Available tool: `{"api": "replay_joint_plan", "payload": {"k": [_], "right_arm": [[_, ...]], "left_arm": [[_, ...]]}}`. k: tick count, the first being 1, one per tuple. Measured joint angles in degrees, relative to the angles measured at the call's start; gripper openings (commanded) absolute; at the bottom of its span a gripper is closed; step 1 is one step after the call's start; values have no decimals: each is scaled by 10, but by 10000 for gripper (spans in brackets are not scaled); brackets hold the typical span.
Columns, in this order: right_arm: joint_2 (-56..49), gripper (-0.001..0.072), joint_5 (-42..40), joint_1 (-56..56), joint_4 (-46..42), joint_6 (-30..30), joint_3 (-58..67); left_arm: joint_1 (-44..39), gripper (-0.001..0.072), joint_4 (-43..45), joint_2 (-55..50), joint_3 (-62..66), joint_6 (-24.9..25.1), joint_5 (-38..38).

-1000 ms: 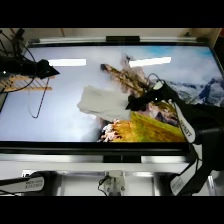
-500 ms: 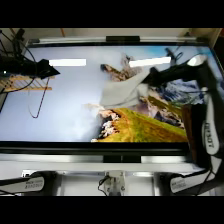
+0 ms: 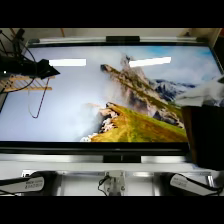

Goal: Fold the shirts.

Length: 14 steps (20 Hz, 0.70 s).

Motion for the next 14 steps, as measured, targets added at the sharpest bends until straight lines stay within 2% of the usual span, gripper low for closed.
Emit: {"api": "replay_joint_plan", "payload": {"k": [6, 14], "right_arm": [[16, 73, 86, -117, -50, 14, 1], [65, 74, 110, -166, -192, 13, -56]], "left_arm": [[0, 40, 0, 0, 0, 2, 0], [0, 40, 0, 0, 0, 14, 0]]}}
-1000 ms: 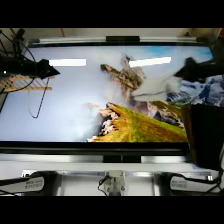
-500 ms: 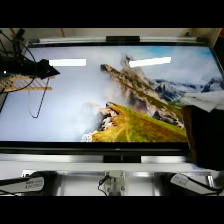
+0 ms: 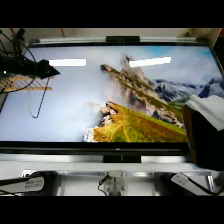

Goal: Fold the shirts.

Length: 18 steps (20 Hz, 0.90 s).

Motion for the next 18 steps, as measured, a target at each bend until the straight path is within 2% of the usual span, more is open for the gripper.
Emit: {"api": "replay_joint_plan", "payload": {"k": [7, 9, 10, 11, 12, 15, 18], "right_arm": [[42, 74, 0, -4, -118, -10, -184], [45, 88, 28, -4, -146, -14, -226], [47, 211, 27, -4, -162, -16, -242], [47, 480, 25, -4, -172, -16, -253], [48, 600, 19, -4, -181, -18, -261], [49, 599, -7, -4, -193, -39, -269], [49, 599, -57, 21, -194, -68, -223]], "left_arm": [[0, 40, 0, 0, 0, 2, 0], [0, 40, 0, 0, 0, 2, 0], [0, 40, 0, 0, 0, 2, 0], [0, 40, 0, 0, 0, 2, 0], [0, 40, 0, 0, 0, 2, 0], [0, 39, 0, 0, 0, 0, 0], [-1, 36, -1, 0, 0, 0, -2]]}}
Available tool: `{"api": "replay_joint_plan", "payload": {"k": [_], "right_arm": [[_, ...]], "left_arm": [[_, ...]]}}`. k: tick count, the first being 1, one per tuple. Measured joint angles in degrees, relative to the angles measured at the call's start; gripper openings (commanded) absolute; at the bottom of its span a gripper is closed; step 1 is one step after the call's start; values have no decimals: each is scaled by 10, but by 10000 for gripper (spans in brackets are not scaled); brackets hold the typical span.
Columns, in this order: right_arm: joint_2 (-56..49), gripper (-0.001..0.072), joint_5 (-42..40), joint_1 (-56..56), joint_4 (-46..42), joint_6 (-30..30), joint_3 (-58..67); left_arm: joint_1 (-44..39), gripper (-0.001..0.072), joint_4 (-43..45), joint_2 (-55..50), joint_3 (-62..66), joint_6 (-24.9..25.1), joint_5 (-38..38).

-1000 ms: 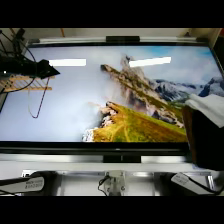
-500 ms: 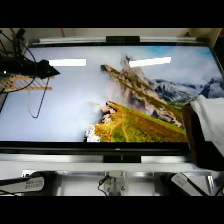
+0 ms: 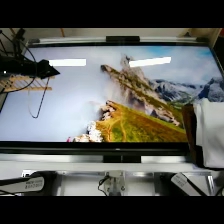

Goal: Fold the shirts.

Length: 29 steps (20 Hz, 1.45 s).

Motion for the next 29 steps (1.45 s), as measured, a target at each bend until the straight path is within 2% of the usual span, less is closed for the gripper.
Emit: {"api": "replay_joint_plan", "payload": {"k": [2, 5, 6, 7, 8, 11, 14, 19, 29], "right_arm": [[0, 598, -56, 47, 7, -14, 61], [0, 598, -151, 170, 46, -20, 143], [-2, 597, -173, 215, 59, -12, 159], [-10, 598, -186, 263, 76, -2, 171], [-23, 598, -188, 303, 93, 10, 179], [-88, 598, -145, 386, 166, 43, 192], [-150, 598, -91, 433, 224, 69, 197], [-193, 598, -53, 468, 251, 90, 200], [-203, 598, -40, 476, 261, 97, 200]], "left_arm": [[-13, 36, 23, 0, 4, 0, -10], [-73, 42, 147, -2, 14, -21, -25], [-98, 125, 203, -4, 15, -37, -30], [-125, 393, 262, -9, 17, -51, -42], [-147, 583, 304, -16, 18, -61, -58], [-190, 592, 383, -39, 13, -91, -113], [-205, 593, 391, -39, -7, -124, -95], [-209, 594, 391, -38, -20, -169, -60], [-209, 594, 391, -39, -23, -183, -44]]}}
